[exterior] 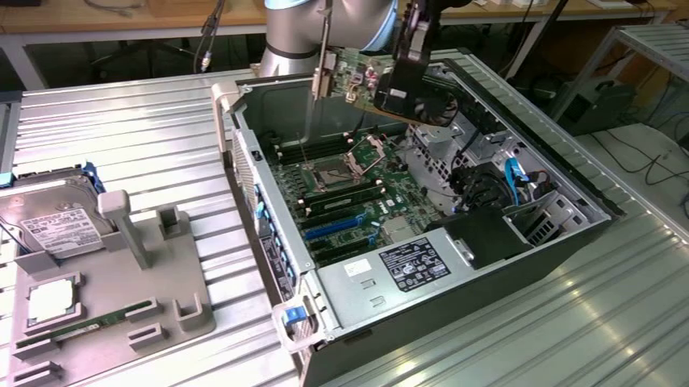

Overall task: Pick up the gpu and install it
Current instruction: 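Insert the gpu into the slot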

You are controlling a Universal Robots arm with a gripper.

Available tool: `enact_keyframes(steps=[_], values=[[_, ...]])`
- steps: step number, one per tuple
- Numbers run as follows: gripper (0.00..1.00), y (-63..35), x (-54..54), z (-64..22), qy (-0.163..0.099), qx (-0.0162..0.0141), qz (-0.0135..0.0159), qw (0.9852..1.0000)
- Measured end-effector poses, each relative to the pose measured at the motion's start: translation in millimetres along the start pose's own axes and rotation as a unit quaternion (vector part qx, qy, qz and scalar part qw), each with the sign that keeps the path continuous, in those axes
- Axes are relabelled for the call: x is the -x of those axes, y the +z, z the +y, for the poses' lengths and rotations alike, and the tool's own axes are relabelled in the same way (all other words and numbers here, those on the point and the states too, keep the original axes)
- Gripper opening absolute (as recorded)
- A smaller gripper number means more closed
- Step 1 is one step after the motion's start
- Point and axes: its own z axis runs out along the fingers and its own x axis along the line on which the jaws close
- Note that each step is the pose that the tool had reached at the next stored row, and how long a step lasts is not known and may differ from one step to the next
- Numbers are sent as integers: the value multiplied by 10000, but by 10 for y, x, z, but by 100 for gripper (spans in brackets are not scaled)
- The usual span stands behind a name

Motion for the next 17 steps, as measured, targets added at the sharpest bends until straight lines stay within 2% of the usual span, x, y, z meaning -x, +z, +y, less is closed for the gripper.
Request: enact_keyframes(steps=[5,9,11,17], values=[[28,0,0,0,-398,10,3,9992],[28,0,0,0,-740,18,6,9973],[28,-1,0,0,-1007,25,9,9949],[28,0,0,0,-1482,37,12,9890]])
